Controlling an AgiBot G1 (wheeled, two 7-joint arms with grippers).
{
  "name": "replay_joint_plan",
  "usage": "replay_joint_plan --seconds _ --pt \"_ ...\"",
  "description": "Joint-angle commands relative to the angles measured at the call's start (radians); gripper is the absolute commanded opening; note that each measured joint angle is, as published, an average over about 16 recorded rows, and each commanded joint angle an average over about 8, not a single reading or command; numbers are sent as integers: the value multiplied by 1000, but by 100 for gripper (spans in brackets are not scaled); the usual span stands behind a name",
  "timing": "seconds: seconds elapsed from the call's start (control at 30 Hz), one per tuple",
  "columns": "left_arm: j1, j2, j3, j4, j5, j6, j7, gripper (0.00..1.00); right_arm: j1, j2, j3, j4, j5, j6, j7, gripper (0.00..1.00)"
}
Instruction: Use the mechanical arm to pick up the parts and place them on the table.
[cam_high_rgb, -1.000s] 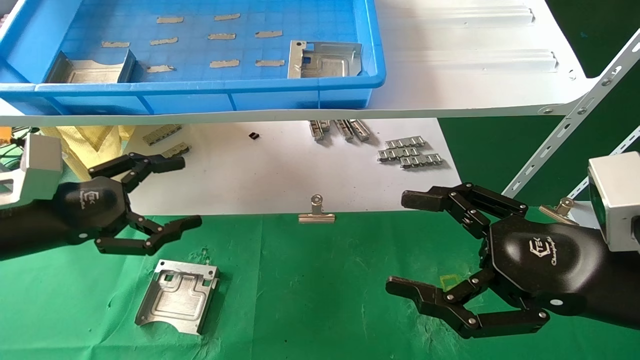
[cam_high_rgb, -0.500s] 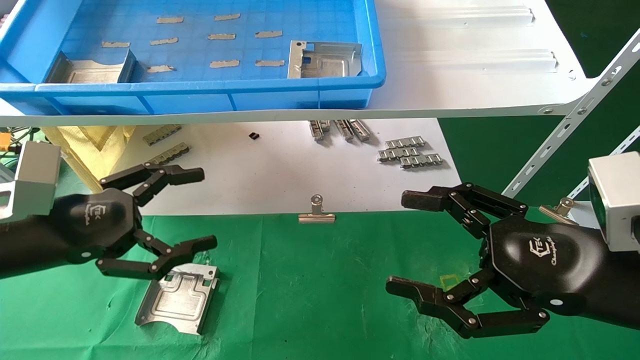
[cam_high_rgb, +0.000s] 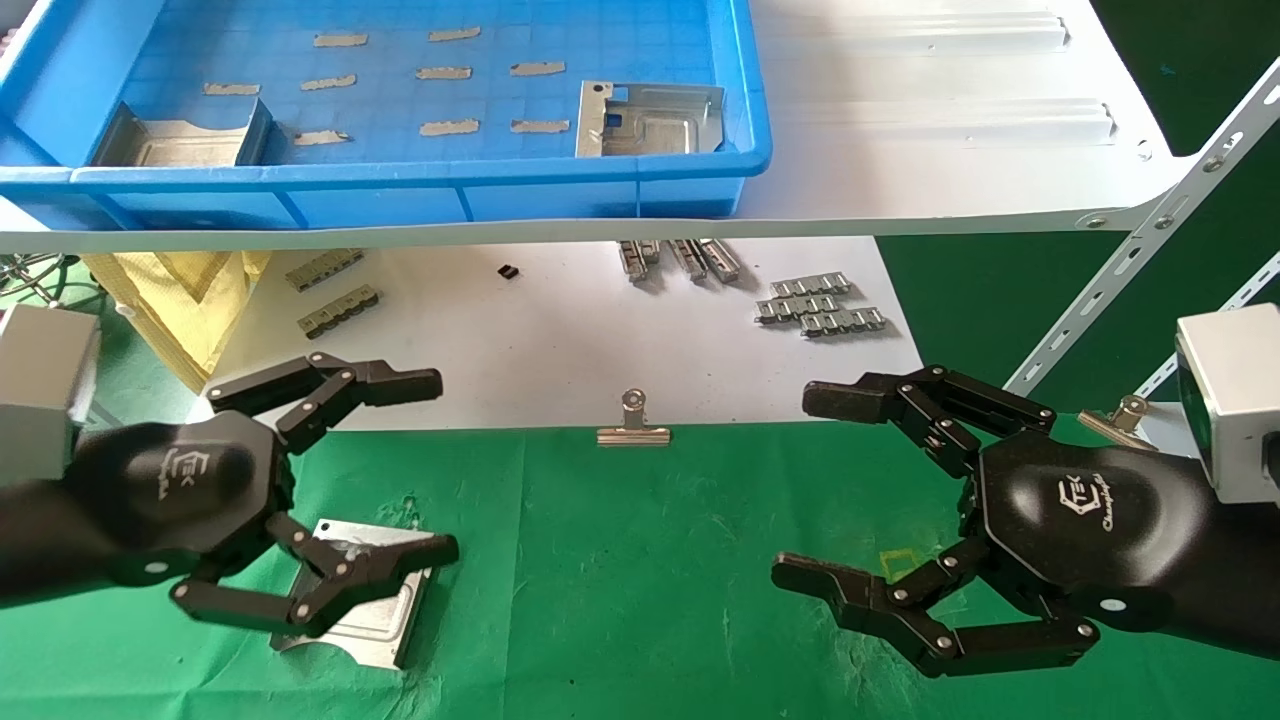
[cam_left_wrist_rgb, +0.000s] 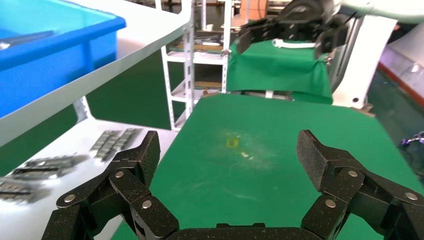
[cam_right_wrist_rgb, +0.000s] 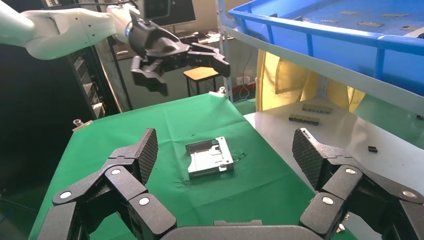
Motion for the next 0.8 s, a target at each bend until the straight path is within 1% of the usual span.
replay_joint_plan --seconds 0.03,0.47,0.63,0.8 --pt "18 -5 -18 -36 -2 -3 -23 100 0 0 0 0 0 0 0 100" --pt "126 -34 -127 -255 -12 -24 -159 100 0 0 0 0 0 0 0 100" --pt "143 -38 -144 -289 -14 -27 -175 100 0 0 0 0 0 0 0 100" --pt "139 -38 -140 -279 -15 -27 -169 100 0 0 0 0 0 0 0 100"
